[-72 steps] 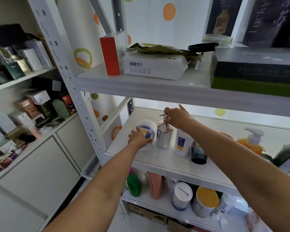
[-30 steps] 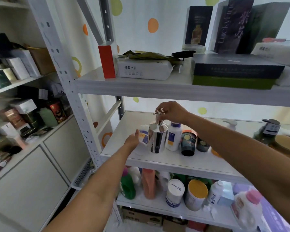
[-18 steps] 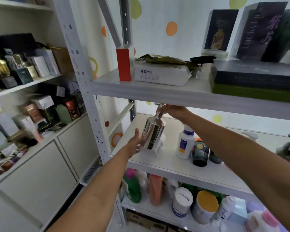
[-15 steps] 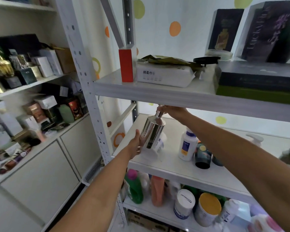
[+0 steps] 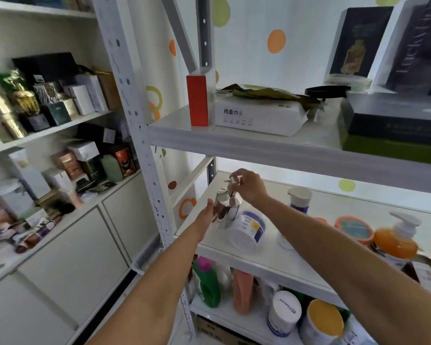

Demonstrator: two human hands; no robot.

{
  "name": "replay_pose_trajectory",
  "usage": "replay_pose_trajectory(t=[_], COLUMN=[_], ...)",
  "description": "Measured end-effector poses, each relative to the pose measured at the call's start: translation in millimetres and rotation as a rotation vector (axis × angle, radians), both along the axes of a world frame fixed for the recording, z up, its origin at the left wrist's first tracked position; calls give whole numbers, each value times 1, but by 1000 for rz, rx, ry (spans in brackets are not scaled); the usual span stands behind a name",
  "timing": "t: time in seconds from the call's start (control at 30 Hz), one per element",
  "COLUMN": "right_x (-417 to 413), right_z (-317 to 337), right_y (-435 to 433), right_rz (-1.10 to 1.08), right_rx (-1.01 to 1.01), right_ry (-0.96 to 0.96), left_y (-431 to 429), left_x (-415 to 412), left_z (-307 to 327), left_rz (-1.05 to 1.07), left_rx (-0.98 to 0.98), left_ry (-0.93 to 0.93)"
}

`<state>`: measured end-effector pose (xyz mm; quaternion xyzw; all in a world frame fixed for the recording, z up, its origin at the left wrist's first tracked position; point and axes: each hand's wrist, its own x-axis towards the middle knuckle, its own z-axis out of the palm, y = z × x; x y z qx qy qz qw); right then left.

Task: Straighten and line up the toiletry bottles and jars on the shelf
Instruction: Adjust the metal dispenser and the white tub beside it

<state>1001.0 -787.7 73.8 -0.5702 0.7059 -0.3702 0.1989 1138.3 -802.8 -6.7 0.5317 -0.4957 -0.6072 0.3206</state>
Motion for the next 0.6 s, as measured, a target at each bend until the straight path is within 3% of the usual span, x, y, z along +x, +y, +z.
replay_pose_trajectory(t=[0.47, 0.6], right_x=[9, 8], right_z=[-9, -15], right_y=[-7, -2], right_rz=[69, 147], right_rx=[104, 207], right_ry=[40, -47], left_y=[-5, -3], left_x=[2, 2], left_z=[-12, -16], left_rz=[-8, 2], left_rx=[77, 151], left_ry=[117, 154])
